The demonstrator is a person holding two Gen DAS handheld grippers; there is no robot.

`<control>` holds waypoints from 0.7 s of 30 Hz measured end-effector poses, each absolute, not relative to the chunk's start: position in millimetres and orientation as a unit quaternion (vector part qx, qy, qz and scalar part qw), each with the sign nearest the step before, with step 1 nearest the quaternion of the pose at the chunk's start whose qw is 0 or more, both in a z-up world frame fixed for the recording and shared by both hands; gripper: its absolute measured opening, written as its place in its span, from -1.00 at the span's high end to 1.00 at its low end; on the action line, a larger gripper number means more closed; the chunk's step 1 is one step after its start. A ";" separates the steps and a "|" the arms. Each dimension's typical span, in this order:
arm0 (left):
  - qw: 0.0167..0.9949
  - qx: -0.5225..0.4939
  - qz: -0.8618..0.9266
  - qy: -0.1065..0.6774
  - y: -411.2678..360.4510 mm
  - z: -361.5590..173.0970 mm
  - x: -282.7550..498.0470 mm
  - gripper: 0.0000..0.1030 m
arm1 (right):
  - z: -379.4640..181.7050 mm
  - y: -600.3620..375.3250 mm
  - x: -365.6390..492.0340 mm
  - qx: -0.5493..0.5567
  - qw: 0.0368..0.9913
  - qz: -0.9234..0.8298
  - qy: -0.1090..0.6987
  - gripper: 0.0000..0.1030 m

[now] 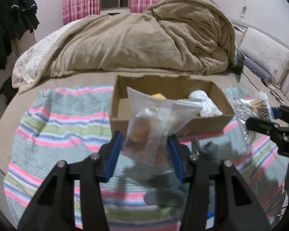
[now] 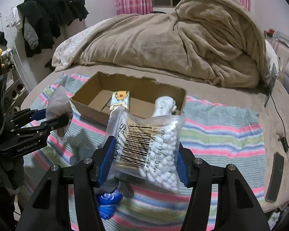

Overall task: Organize objects
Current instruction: 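Carry both bags over the box and release them inside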

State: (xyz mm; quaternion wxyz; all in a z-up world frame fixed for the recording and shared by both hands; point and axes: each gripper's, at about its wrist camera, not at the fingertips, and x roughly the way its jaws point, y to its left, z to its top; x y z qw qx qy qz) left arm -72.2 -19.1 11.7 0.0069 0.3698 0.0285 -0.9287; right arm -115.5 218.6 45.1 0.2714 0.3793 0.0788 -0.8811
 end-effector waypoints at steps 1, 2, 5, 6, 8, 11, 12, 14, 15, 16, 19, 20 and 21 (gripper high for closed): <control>0.009 0.368 -0.930 0.026 -19.7 13.1 -74.5 0.04 | 47.2 216.2 -118.3 0.379 0.274 -0.880 0.079 -0.16; 0.011 0.365 -0.930 0.026 -21.1 14.9 -77.3 0.04 | 48.5 215.3 -119.9 0.378 0.275 -0.880 0.079 -0.16; 0.018 0.360 -0.933 0.027 -26.2 19.0 -86.2 0.04 | 54.5 209.3 -126.0 0.371 0.277 -0.883 0.082 -0.16; 0.019 0.358 -0.933 0.027 -27.4 20.5 -89.9 0.04 | 56.1 207.2 -128.4 0.369 0.278 -0.883 0.082 -0.16; 0.021 0.355 -0.934 0.025 -28.7 23.3 -95.7 0.04 | 59.1 203.3 -134.5 0.366 0.280 -0.884 0.083 -0.16; 0.020 0.347 -0.937 0.022 -29.5 28.5 -103.2 0.04 | 62.1 197.1 -143.8 0.361 0.282 -0.885 0.086 -0.16; 0.021 0.345 -0.938 0.020 -29.6 30.4 -106.0 0.04 | 62.4 195.0 -146.8 0.360 0.282 -0.885 0.089 -0.16; 0.022 0.341 -0.940 0.017 -29.4 33.1 -112.2 0.04 | 61.9 191.8 -153.5 0.359 0.281 -0.885 0.092 -0.16; 0.022 0.341 -0.940 0.016 -29.5 34.1 -115.1 0.04 | 61.3 189.5 -157.9 0.360 0.282 -0.885 0.092 -0.16; 0.023 0.340 -0.940 0.015 -29.3 34.6 -118.0 0.04 | 60.6 188.1 -160.6 0.360 0.282 -0.884 0.093 -0.16; 0.025 0.341 -0.940 0.013 -28.2 34.0 -128.0 0.04 | 57.1 181.8 -171.7 0.361 0.284 -0.883 0.093 -0.16; 0.025 0.342 -0.939 0.013 -28.3 32.8 -132.2 0.04 | 55.8 180.3 -174.9 0.362 0.285 -0.883 0.092 -0.16; 0.026 0.343 -0.939 0.011 -28.1 32.0 -134.9 0.04 | 53.2 177.9 -179.6 0.365 0.286 -0.881 0.090 -0.16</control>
